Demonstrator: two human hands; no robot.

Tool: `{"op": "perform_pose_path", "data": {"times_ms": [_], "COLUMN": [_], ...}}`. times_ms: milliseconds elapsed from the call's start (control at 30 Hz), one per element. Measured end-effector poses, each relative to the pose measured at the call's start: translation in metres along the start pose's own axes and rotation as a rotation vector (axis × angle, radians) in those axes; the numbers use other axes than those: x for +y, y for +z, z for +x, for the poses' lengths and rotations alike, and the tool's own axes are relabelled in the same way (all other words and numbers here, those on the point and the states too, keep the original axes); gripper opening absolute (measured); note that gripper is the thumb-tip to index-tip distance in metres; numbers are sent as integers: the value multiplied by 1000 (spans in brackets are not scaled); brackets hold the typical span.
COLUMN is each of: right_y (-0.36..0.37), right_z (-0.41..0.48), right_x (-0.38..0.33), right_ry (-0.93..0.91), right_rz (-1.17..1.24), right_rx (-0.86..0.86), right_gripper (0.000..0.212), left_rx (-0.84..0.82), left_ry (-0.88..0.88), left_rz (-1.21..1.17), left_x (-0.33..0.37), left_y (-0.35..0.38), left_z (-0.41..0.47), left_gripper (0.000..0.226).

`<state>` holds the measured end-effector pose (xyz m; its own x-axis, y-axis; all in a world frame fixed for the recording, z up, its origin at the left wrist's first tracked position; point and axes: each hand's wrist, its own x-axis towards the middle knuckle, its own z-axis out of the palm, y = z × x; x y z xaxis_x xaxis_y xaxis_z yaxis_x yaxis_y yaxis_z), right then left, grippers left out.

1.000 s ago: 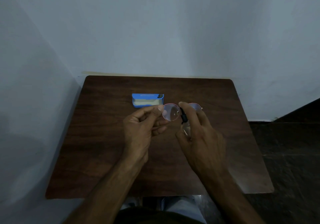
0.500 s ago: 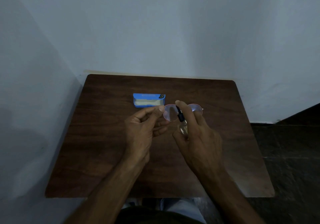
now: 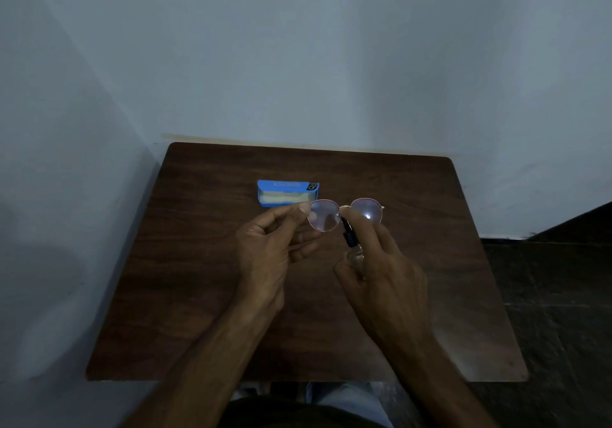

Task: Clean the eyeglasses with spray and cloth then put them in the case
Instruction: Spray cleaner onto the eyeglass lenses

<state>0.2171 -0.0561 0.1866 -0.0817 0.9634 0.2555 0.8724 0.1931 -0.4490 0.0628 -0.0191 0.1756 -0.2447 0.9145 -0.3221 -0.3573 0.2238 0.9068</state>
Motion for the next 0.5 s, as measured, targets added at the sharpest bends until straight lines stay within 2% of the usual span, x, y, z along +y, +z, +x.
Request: {"op": "perform_pose_path", "data": {"times_ms": [200,400,500], "right_y": [3,-2,1], "right_z": [-2,-1,2], "right_x": [-3,5,14], "right_ry": [32,50,58], "right_rz": [24,56,1], "right_rx": [9,141,104], "right_gripper": [78,81,78], "left_rx": [0,10,16], "left_ry": [-20,-24,-23], "left_rz": [2,-21,-26], "left_x": [4,11,14], "left_y": [-5,-15,-22], "left_z": [2,5,6], "left_gripper": [21,13,17]}}
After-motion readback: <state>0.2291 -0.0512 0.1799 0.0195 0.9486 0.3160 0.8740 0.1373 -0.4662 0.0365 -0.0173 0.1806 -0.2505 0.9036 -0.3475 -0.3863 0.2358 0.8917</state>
